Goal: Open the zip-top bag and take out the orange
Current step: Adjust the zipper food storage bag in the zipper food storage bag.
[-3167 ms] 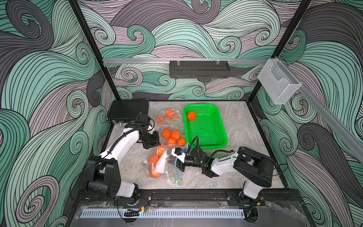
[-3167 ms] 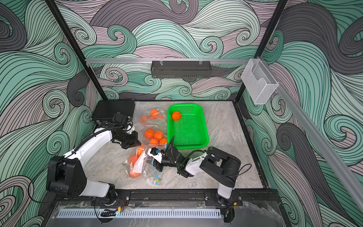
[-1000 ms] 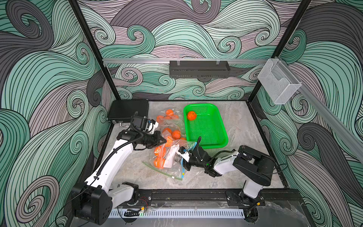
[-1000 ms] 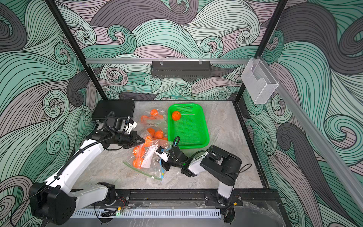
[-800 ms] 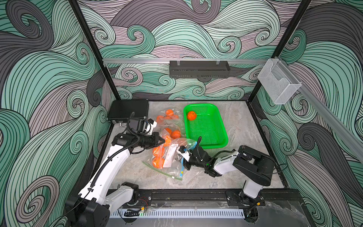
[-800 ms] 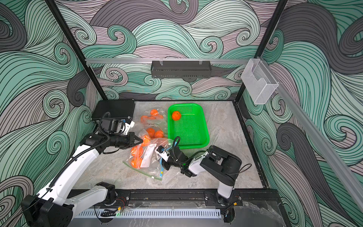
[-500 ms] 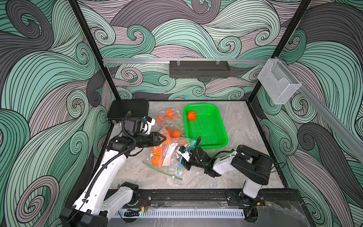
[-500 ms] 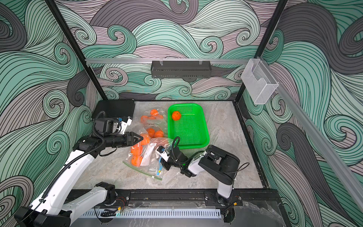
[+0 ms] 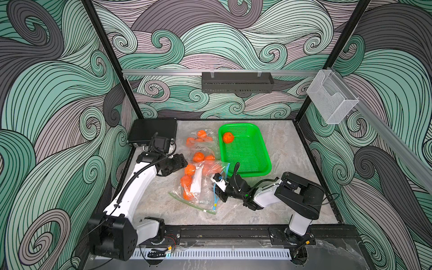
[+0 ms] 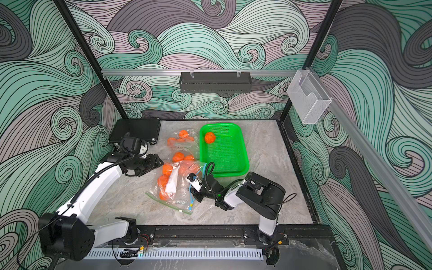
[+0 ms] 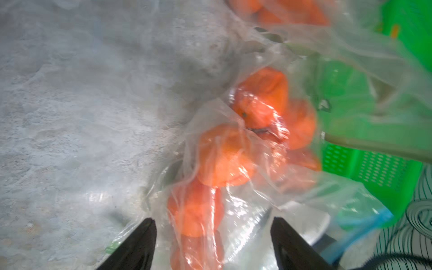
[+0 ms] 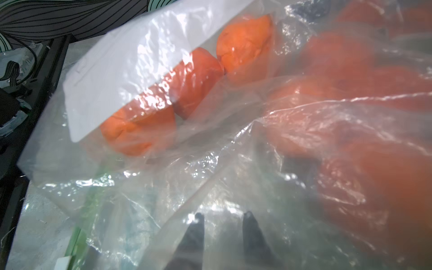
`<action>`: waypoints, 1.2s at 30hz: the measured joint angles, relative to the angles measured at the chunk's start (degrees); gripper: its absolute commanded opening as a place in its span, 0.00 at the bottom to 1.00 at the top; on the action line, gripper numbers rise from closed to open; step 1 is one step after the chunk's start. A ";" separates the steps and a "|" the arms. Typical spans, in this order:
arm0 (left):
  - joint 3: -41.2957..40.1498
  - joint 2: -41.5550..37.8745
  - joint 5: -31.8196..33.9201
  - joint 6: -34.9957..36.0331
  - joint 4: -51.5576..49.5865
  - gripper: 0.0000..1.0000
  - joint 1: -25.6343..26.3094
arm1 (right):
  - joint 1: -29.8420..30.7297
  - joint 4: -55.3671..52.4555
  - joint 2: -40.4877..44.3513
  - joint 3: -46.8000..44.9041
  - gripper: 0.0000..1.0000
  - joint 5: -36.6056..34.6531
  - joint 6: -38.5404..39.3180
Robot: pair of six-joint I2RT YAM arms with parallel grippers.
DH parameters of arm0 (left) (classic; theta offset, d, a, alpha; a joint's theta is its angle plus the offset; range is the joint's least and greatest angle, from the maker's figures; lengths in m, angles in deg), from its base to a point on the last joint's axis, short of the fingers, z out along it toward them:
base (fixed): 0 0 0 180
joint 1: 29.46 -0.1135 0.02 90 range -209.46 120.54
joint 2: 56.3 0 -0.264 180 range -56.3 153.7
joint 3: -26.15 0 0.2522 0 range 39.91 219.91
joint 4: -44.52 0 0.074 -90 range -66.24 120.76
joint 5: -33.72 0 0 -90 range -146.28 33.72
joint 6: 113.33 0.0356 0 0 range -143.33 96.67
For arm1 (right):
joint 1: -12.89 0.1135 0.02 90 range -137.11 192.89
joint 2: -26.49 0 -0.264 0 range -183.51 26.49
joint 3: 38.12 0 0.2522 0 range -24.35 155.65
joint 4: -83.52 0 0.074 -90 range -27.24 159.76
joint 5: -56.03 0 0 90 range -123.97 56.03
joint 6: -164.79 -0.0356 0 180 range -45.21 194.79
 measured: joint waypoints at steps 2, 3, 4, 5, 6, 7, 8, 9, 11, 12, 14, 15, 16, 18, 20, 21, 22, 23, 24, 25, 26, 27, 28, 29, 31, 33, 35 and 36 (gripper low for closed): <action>-1.14 2.25 0.00 -1.57 1.90 0.80 -1.51 | 0.00 0.00 -0.02 0.00 0.31 0.09 -0.02; -1.73 3.56 -0.26 -2.47 2.86 0.80 -2.45 | 0.00 0.00 -0.04 0.00 0.31 0.20 -0.02; -2.08 4.81 -0.48 -3.26 3.85 0.80 -3.06 | 0.00 0.00 -0.09 0.00 0.31 0.33 -0.02; -2.27 5.92 -0.63 -3.82 4.66 0.80 -3.45 | 0.00 -0.02 -0.11 0.00 0.31 0.46 -0.02; -2.34 7.54 -0.83 -4.55 5.70 0.78 -3.93 | 0.00 -0.02 -0.15 0.00 0.31 0.61 -0.02; -2.34 9.03 -1.03 -5.07 6.80 0.76 -4.15 | 0.00 -0.02 -0.20 0.00 0.31 0.79 -0.02; -2.36 10.27 -1.49 -5.55 7.76 0.74 -4.24 | 0.00 -0.02 -0.24 0.00 0.31 0.90 -0.02; -2.54 11.78 -2.32 -6.21 9.11 0.69 -4.31 | 0.00 -0.02 -0.31 0.00 0.31 1.03 -0.02; -3.13 13.77 -4.15 -7.28 11.69 0.56 -4.33 | 0.00 -0.02 -0.46 0.00 0.31 1.16 -0.04; -3.48 14.45 -5.33 -7.80 12.96 0.48 -4.33 | 0.00 -0.04 -0.52 0.02 0.31 1.22 -0.09; -4.15 15.34 -7.96 -8.92 15.45 0.30 -4.33 | 0.00 -0.09 -0.59 0.02 0.31 1.42 -0.20; -4.46 15.45 -8.92 -9.05 16.41 0.24 -4.33 | 0.00 -0.11 -0.59 0.02 0.31 1.49 -0.20; -4.79 15.39 -10.16 -9.49 17.44 0.14 -4.33 | 0.00 -0.11 -0.59 0.02 0.31 1.53 -0.22; -5.40 14.95 -11.65 -9.88 18.75 0.03 -4.33 | 0.00 -0.11 -0.59 0.02 0.31 1.57 -0.22; -5.95 14.19 -12.87 -9.70 19.23 0.00 -4.33 | 0.00 -0.13 -0.59 0.02 0.31 1.70 -0.22; -6.08 13.70 -13.42 -9.57 19.19 0.00 -4.33 | 0.00 -0.15 -0.59 0.02 0.31 1.75 -0.22; -6.16 13.20 -14.03 -9.53 19.21 0.00 -4.33 | 0.00 -0.15 -0.59 0.02 0.31 1.88 -0.22; -6.21 12.48 -14.75 -9.38 19.15 0.00 -4.33 | 0.00 -0.15 -0.59 0.02 0.31 1.97 -0.22; -6.23 11.80 -15.23 -9.27 19.04 0.00 -4.33 | 0.00 -0.15 -0.59 0.02 0.31 1.99 -0.22; -6.23 10.80 -15.80 -9.05 18.86 0.00 -4.33 | 0.00 -0.20 -0.57 0.02 0.31 2.03 -0.20; -6.23 9.46 -16.24 -8.48 18.40 0.00 -4.33 | 0.00 -0.24 -0.55 0.02 0.31 2.03 -0.20; -6.19 8.17 -16.57 -8.00 17.79 0.00 -4.31 | 0.00 -0.35 -0.50 0.02 0.31 2.03 -0.17; -6.12 6.38 -16.98 -7.28 16.94 0.00 -4.28 | 0.00 -0.46 -0.44 0.02 0.31 2.03 -0.17; -5.92 4.72 -17.25 -6.62 15.96 0.00 -4.17 | 0.00 -0.63 -0.37 0.00 0.31 2.01 -0.15; -5.40 1.31 -17.46 -5.11 14.01 0.00 -3.58 | 0.00 -0.83 -0.20 0.00 0.31 1.88 -0.17; -5.18 -2.54 -17.64 -3.82 12.66 0.00 -2.64 | 0.00 -0.83 -0.17 0.00 0.30 1.38 -0.28; -5.18 -6.99 -18.16 -2.93 11.67 0.00 -1.66 | 0.00 -0.90 -0.17 0.00 0.28 0.81 -0.72; -5.20 -8.68 -18.34 -2.71 11.45 0.00 -1.42 | 0.00 -0.90 -0.20 0.00 0.28 0.63 -1.03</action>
